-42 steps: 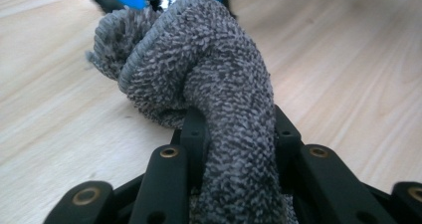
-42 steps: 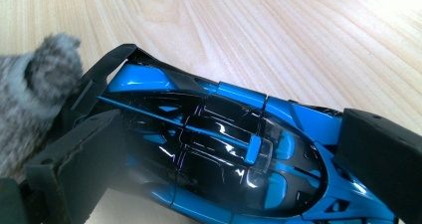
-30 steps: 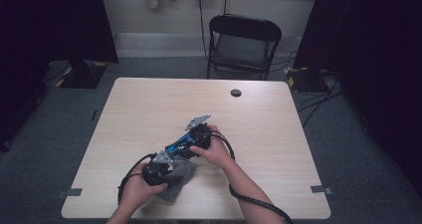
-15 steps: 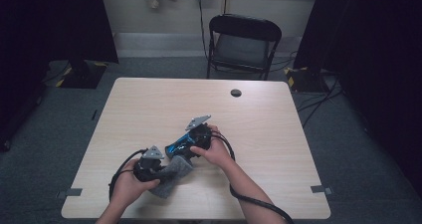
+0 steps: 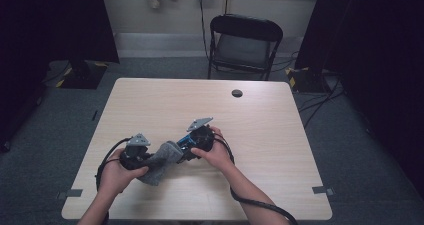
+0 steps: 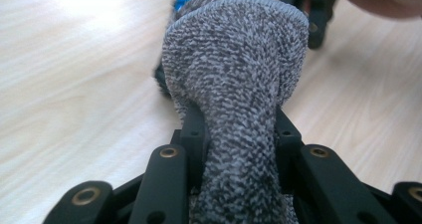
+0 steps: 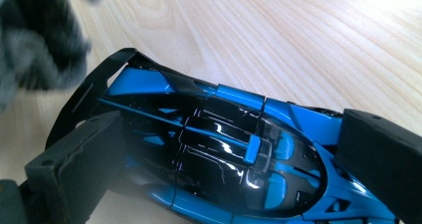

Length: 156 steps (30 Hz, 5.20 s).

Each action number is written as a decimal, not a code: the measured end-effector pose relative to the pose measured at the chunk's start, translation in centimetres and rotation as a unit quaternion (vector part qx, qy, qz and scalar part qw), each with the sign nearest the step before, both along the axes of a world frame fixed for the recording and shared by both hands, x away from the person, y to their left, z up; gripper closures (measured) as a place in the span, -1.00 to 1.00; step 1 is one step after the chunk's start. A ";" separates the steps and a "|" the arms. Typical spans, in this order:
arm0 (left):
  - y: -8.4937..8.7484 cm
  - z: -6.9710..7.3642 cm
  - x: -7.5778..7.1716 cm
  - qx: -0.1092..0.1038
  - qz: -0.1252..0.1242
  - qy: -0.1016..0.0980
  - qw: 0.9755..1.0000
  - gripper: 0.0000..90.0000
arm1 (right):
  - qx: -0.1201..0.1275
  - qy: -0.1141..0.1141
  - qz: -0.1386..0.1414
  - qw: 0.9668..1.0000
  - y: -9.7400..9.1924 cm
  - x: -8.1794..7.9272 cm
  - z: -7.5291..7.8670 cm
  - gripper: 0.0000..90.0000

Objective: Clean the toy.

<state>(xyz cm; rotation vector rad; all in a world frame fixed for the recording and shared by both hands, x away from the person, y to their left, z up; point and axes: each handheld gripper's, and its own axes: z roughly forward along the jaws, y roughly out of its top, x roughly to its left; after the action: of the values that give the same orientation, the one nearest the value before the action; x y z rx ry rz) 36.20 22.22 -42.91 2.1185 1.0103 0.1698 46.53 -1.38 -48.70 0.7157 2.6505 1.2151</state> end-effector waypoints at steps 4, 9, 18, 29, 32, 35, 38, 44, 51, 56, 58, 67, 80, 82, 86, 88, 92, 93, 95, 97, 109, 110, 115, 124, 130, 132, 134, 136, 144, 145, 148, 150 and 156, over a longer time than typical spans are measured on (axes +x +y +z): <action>0.9 0.6 0.9 -0.001 0.016 -0.012 1.000 0.51 | 0.000 -0.004 -0.010 1.000 -0.2 -0.4 0.3 -0.90; 1.4 1.0 2.3 -0.004 0.040 -0.018 0.999 0.51 | -0.001 -0.004 -0.016 1.000 -0.4 -1.1 0.6 -0.83; 1.0 1.2 5.5 0.007 0.059 -0.020 0.998 0.50 | -0.006 0.003 -0.013 1.000 -0.7 -1.4 1.0 -0.76; -0.4 0.7 8.3 0.006 0.070 -0.023 0.997 0.47 | -0.038 -0.014 0.002 0.999 -1.2 -1.7 0.6 -0.79; -0.8 0.7 8.6 0.008 0.065 -0.024 0.998 0.46 | -0.020 -0.003 -0.004 1.000 -1.2 -1.6 1.0 -0.77; -1.0 0.7 9.0 0.012 0.068 -0.023 0.997 0.46 | -0.016 -0.009 -0.002 1.000 -0.9 -1.7 1.4 -0.77; -1.3 0.6 9.5 0.017 0.065 -0.024 0.997 0.46 | -0.003 -0.012 -0.010 1.000 -0.7 -1.8 1.6 -0.75; -2.6 -0.4 11.0 0.030 0.059 -0.021 0.998 0.46 | 0.004 -0.003 -0.023 1.000 -0.7 -1.7 0.7 -0.79; -4.3 -2.5 13.3 0.035 0.051 -0.013 0.998 0.43 | -0.025 -0.007 -0.013 1.000 -1.0 -1.8 0.5 -0.90; -4.8 -3.2 13.6 0.035 0.066 -0.026 0.997 0.00 | -0.010 -0.001 -0.020 1.000 -1.2 -1.7 0.6 -0.78; -4.6 -3.1 13.5 0.035 0.068 -0.026 0.997 -0.08 | -0.005 -0.002 -0.020 1.000 -1.2 -1.7 0.8 -0.76; -2.8 -2.5 12.9 0.039 0.091 -0.038 0.994 -0.13 | 0.005 -0.002 -0.022 1.000 -0.1 -2.0 1.0 -0.76; -3.1 -4.9 12.8 0.005 0.070 0.006 0.998 0.58 | -0.011 -0.030 -0.031 0.999 0.6 -2.1 0.5 -0.83; -3.2 -4.9 12.8 0.005 0.065 0.002 0.998 0.59 | -0.008 -0.026 -0.037 0.999 0.4 -1.9 0.3 -0.88; -3.9 -5.2 12.9 0.011 0.048 -0.018 0.999 0.61 | 0.003 -0.025 -0.044 0.999 0.2 -1.8 0.0 -0.94; -4.0 -5.1 12.9 0.017 0.042 -0.020 0.999 0.63 | 0.000 -0.022 -0.045 0.999 0.3 -1.8 0.1 -0.94; -3.8 -4.9 12.4 0.018 0.029 -0.011 0.999 0.66 | -0.006 -0.020 -0.042 0.999 0.4 -1.6 0.1 -0.95; -3.7 -4.8 12.2 0.018 0.029 -0.008 0.999 0.66 | -0.007 -0.019 -0.041 0.999 0.4 -1.6 0.2 -0.95; -3.6 -4.9 11.9 0.011 0.032 -0.006 0.999 0.66 | -0.010 -0.017 -0.039 0.999 0.5 -1.5 0.2 -0.95; -3.3 -4.8 11.7 0.013 0.030 -0.001 0.999 0.67 | -0.012 -0.016 -0.038 0.999 0.5 -1.5 0.3 -0.95; -1.4 -4.3 10.2 0.021 0.021 0.014 0.999 0.69 | -0.015 -0.015 -0.039 0.999 0.6 -1.6 0.3 -0.95; -1.2 -4.2 10.1 0.021 0.023 0.019 0.999 0.69 | -0.014 -0.015 -0.039 0.999 0.6 -1.6 0.3 -0.95; -0.1 -3.8 9.5 0.036 0.022 0.026 0.999 0.71 | -0.013 -0.017 -0.039 0.999 0.6 -1.6 0.3 -0.95; 0.1 -2.3 10.9 0.013 0.075 -0.017 0.997 0.70 | -0.011 -0.016 -0.040 0.999 0.6 -1.6 0.2 -0.95; -2.3 -2.5 12.9 0.009 0.078 -0.034 0.996 0.70 | -0.007 -0.019 -0.039 0.999 0.5 -1.7 0.1 -0.95; -3.4 -2.8 13.4 0.013 0.073 -0.034 0.997 0.70 | -0.008 -0.018 -0.039 0.999 0.5 -1.6 0.2 -0.95; -4.5 -3.2 13.7 0.015 0.065 -0.030 0.997 0.70 | -0.009 -0.018 -0.039 0.999 0.6 -1.6 0.2 -0.95; -5.4 -3.7 13.9 0.018 0.058 -0.029 0.998 0.70 | -0.009 -0.018 -0.039 0.999 0.5 -1.6 0.2 -0.95; -6.5 -4.6 13.9 0.017 0.045 -0.019 0.999 0.70 | -0.012 -0.015 -0.040 0.999 0.6 -1.6 0.3 -0.95; -6.4 -4.6 13.8 0.018 0.042 -0.019 0.999 0.70 | -0.012 -0.016 -0.040 0.999 0.6 -1.6 0.3 -0.95; -6.4 -4.6 13.7 0.016 0.043 -0.020 0.999 0.70 | -0.014 -0.015 -0.038 0.999 0.6 -1.6 0.3 -0.95; -6.4 -4.7 13.7 0.015 0.044 -0.020 0.999 0.70 | -0.014 -0.015 -0.038 0.999 0.6 -1.6 0.3 -0.95; -6.3 -4.9 13.7 0.014 0.036 -0.022 0.999 0.70 | -0.012 -0.015 -0.039 0.999 0.6 -1.6 0.3 -0.95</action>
<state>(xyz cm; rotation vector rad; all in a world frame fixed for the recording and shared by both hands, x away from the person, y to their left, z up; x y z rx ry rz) 49.87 15.92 -47.81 2.0956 1.0634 0.2663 44.93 -0.77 -48.45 0.7825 2.5826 1.1618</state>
